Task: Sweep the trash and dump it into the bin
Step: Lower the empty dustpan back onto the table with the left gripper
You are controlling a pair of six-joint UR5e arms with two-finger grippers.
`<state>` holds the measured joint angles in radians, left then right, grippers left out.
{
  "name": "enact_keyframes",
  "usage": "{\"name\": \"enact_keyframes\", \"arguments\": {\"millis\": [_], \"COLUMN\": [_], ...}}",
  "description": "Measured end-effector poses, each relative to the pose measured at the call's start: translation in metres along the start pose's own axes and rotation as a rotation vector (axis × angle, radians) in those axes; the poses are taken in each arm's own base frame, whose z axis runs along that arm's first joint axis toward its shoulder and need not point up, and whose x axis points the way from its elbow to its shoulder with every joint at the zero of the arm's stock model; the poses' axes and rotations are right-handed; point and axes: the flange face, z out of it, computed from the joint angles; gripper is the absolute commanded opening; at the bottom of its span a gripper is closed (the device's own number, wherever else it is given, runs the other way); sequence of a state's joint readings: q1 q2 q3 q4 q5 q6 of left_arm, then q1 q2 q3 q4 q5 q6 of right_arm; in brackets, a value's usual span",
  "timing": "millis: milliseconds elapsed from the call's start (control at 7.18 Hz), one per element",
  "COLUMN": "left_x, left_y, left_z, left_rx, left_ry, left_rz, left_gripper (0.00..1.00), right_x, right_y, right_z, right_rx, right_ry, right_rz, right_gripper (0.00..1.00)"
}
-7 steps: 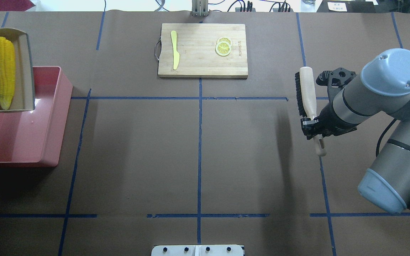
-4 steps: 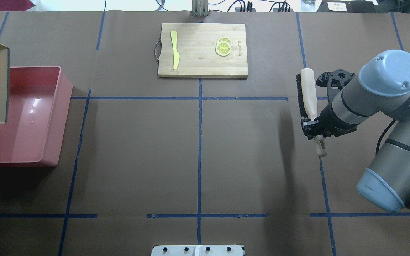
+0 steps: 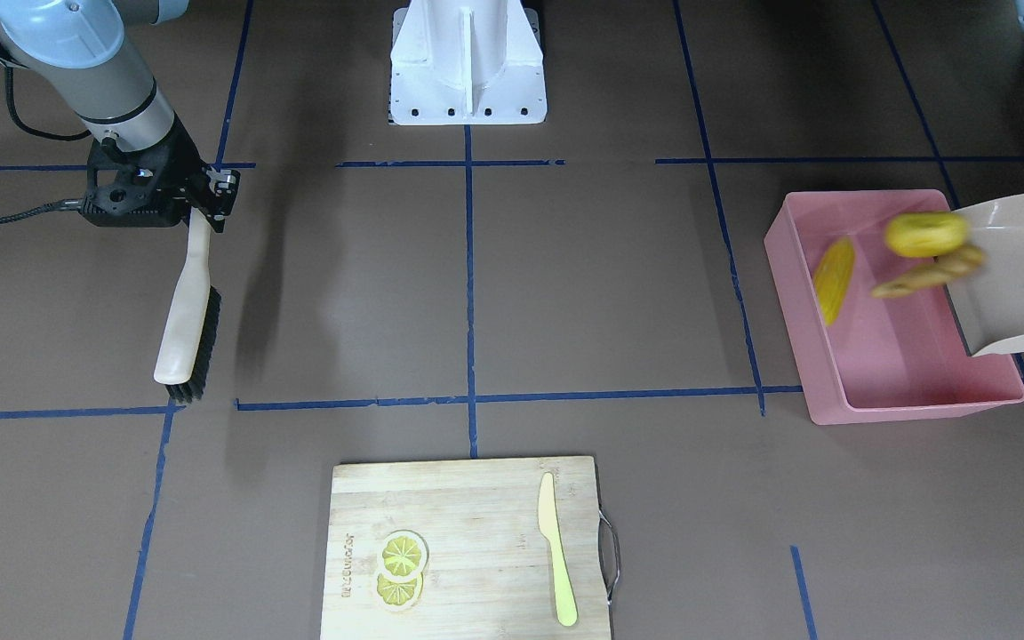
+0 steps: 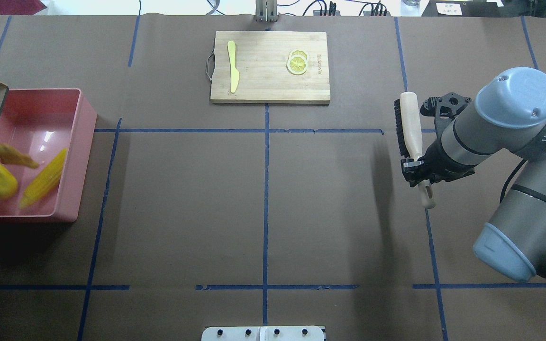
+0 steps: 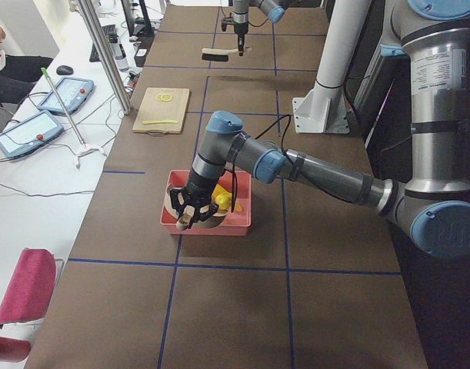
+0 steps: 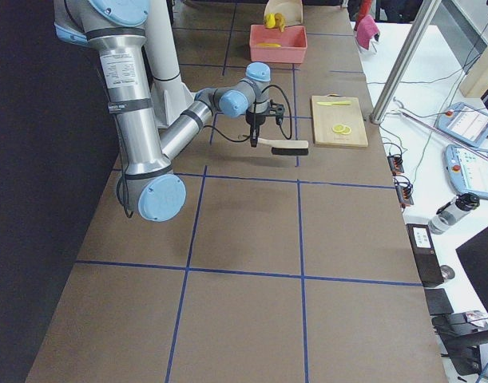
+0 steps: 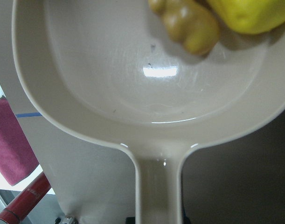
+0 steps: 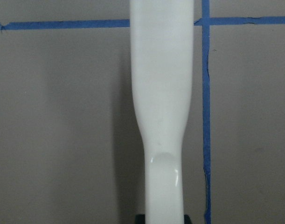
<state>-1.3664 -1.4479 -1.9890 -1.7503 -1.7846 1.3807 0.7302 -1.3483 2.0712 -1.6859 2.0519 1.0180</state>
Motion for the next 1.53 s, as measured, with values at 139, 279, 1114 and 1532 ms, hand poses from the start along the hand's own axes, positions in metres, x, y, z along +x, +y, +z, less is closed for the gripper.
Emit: {"name": "enact_keyframes", "arguments": {"millis": [139, 279, 1114, 1532], "left_x": [0.000, 0.000, -0.076, -0.105], "left_y": [0.004, 0.006, -0.075, -0.211], "left_z": [-0.001, -0.002, -0.057, -0.071], "left_rx": [-0.042, -0.065, 0.345, 0.451], "left_ry": [-0.008, -0.012, -0.003, 0.143], "left_rz": [0.026, 0.034, -0.347, -0.321], "left_gripper": [0.00, 0.00, 0.00, 0.02], "right_x": [0.000, -0.001, 0.004, 0.028], "right_y": [0.000, 0.000, 0.002, 0.007], "right_z": [0.000, -0.001, 0.000, 0.014], "right_rx": [0.000, 0.000, 0.019, 0.045], "right_ry": [-0.001, -0.002, -0.018, -0.055], "right_rz": [0.000, 0.000, -0.011, -0.033], "right_gripper": [0.00, 0.00, 0.00, 0.00]}}
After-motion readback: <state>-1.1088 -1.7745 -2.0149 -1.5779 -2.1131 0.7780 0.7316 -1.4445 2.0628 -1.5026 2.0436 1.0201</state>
